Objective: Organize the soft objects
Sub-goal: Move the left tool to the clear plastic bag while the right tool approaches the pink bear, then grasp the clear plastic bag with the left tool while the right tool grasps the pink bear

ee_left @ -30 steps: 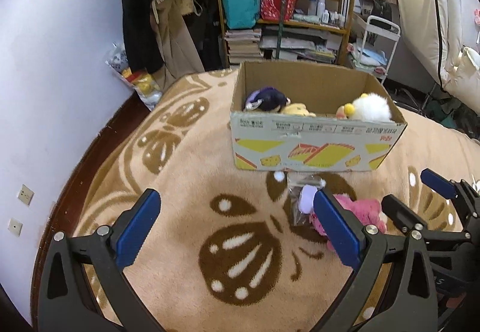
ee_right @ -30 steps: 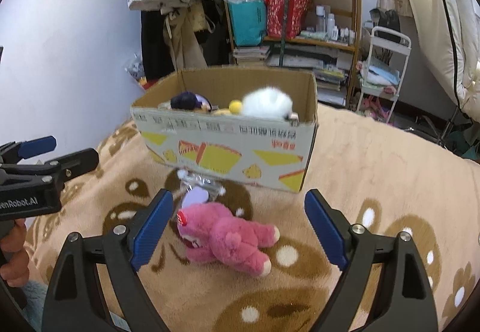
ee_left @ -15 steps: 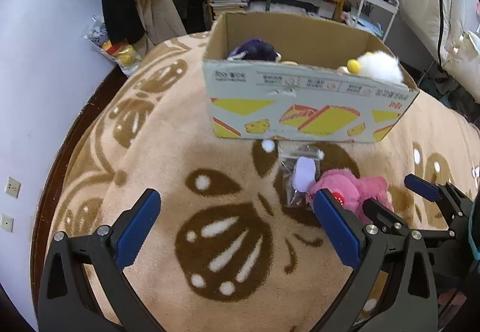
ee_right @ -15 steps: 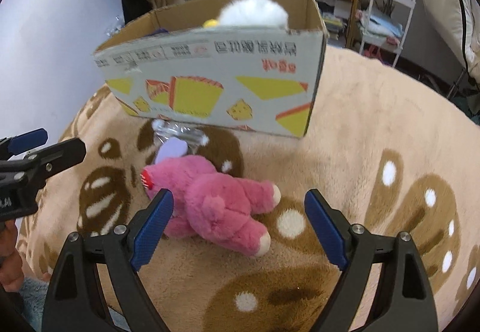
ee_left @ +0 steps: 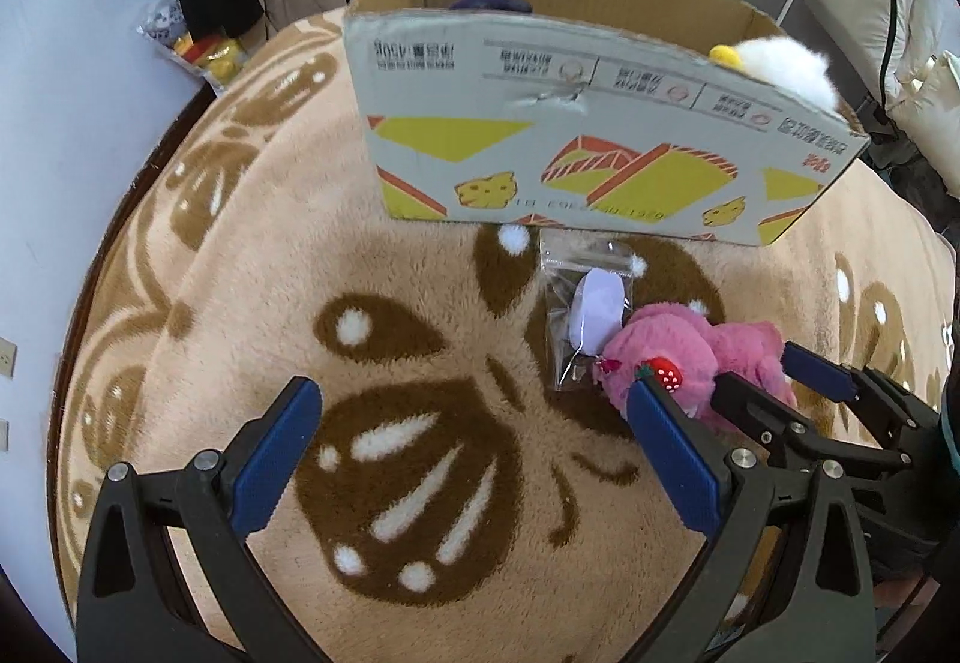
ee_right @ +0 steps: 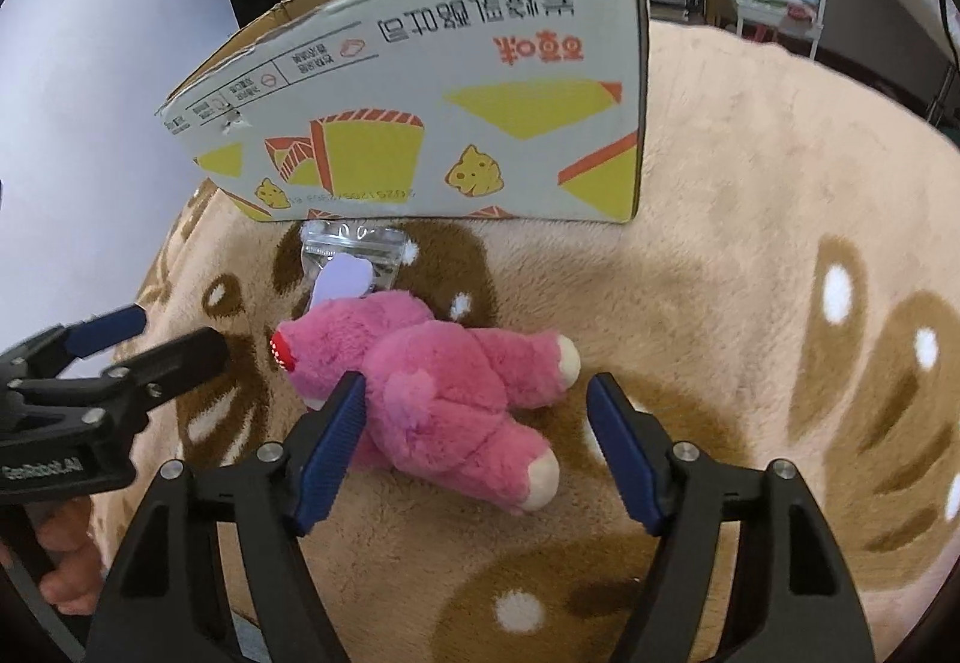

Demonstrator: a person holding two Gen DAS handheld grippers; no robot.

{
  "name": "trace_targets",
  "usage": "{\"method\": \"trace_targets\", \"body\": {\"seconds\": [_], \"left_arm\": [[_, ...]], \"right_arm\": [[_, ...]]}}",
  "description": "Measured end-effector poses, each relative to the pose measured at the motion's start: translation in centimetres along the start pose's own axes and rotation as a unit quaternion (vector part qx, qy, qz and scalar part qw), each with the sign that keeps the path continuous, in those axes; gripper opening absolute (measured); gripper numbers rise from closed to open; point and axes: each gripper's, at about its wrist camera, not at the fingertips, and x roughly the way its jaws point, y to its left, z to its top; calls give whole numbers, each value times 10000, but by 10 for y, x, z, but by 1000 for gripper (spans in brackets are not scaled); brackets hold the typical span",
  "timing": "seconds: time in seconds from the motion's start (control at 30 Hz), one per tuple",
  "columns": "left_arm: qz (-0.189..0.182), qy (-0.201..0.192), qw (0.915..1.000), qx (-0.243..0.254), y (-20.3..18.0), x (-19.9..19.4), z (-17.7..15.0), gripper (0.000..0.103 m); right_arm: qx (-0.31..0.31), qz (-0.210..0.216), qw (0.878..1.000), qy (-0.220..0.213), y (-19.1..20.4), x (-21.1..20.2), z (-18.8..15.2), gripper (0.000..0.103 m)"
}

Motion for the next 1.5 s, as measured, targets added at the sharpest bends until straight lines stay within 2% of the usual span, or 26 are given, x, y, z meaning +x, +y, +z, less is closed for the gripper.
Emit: {"method": "trace_targets", "body": {"seconds": [0.1,0.17,0.33,0.57,0.77,0.93,1.03,1.13,1.27,1.4,1.5], "left_arm": [[-40,88,9999,-35,0,8,1,100],[-64,131,9999,-49,0,13,1,101],[-104,152,9998,-31,0,20,4,100],[-313,7,9994,-121,1,23,8,100],[-412,55,9991,-112,-1,33,12,100],[-494,-49,9988,-30,-9,43,16,100],[-356,-214,9991,123,-17,48,17,100],[-318,-187,9991,222,-23,55,16,100],[53,-194,9987,465,-34,63,11,100],[258,-285,9969,686,-44,68,7,100],[264,-325,9964,732,-46,68,5,91]], "right_arm": [[56,196,9997,106,-2,7,0,72],[36,207,9997,105,-1,8,1,71],[-65,206,9998,26,3,6,0,59],[-111,115,9998,-155,3,-5,2,54],[-197,-431,9976,-511,-3,-26,10,49],[31,-494,9973,-535,-16,-26,14,49],[-40,-581,9966,-587,-14,-25,15,49],[-130,-691,9955,-631,-10,-25,17,49],[-166,-709,9955,-612,-11,-25,18,49],[-118,-676,9958,-608,-13,-24,19,49],[-128,-680,9958,-603,-13,-22,19,49]]}}
